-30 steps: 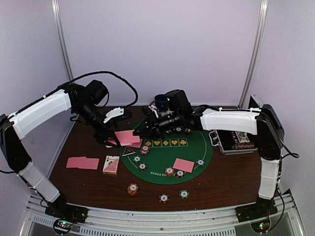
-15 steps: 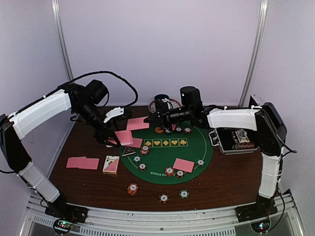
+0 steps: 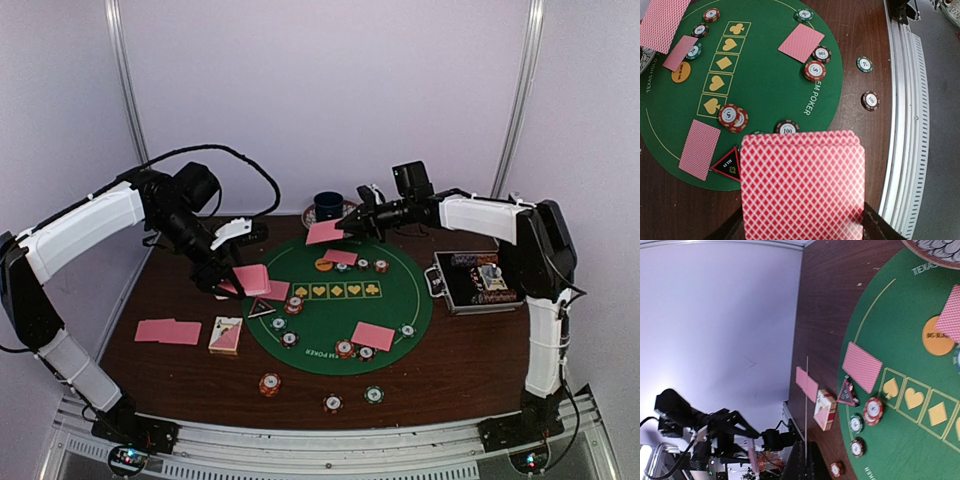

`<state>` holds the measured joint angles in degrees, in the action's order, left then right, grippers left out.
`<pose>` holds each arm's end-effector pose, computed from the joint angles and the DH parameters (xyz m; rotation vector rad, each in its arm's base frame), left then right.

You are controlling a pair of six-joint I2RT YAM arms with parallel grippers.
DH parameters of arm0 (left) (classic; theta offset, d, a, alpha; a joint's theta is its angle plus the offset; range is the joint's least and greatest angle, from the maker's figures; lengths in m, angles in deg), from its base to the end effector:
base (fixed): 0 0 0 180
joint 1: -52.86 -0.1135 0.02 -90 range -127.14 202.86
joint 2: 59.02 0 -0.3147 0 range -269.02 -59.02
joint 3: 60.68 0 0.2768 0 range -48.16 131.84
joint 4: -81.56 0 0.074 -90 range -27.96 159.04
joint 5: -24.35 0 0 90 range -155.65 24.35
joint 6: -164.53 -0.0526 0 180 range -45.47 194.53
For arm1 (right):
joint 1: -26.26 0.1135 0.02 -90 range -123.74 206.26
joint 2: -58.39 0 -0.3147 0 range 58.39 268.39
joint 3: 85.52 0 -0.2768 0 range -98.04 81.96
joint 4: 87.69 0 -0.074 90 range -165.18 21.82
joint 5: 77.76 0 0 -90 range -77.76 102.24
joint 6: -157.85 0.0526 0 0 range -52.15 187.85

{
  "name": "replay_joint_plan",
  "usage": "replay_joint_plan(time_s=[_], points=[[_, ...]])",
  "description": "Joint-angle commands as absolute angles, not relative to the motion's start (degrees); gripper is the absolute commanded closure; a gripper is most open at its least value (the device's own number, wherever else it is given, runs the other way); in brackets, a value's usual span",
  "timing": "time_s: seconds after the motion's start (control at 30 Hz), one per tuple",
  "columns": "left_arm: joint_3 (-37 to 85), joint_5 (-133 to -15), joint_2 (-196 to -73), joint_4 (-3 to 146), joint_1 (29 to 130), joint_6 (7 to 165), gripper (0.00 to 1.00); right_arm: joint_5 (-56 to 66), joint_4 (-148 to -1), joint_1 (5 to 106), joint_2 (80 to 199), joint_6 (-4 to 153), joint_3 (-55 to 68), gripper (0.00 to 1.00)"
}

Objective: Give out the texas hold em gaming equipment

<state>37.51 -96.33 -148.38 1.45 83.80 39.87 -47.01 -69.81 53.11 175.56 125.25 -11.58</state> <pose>0.2678 -0.1918 0.3577 1.5714 2.2121 -0.7287 0.4467 0.2768 0.2912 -0.1370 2.4139 1.8729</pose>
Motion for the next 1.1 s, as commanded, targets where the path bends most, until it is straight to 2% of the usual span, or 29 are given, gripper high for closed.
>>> replay_joint_plan(time_s=[0.0, 0.33, 0.77, 0.83, 0.93, 1.07], points=[[38.06, -97.14, -147.91, 2.0, 83.51, 39.0, 1.0, -41.21, -53.71, 50.65, 183.32, 111.32, -18.66, 1.0], [37.63, -97.01, -147.12, 1.92, 83.54, 39.28, 1.0, -34.9, -43.32, 49.36, 196.16, 104.62, -34.59, 1.0], [37.6, -97.25, -147.26, 1.77, 83.53, 39.2, 1.0, -36.54, -47.04, 47.97, 201.76, 108.91, -38.96, 0.99], [37.51, -97.27, -147.17, 1.73, 83.54, 39.2, 1.0, -36.07, -46.43, 47.92, 202.63, 108.98, -40.11, 0.96], [37.43, -97.19, -147.03, 1.8, 83.54, 39.19, 1.0, -33.85, -45.1, 47.8, 202.84, 108.17, -41.09, 0.8], [37.19, -97.36, -146.92, 1.76, 83.54, 39.19, 1.0, -29.36, -41.71, 47.71, 200.44, 104.83, -41.52, 0.66]])
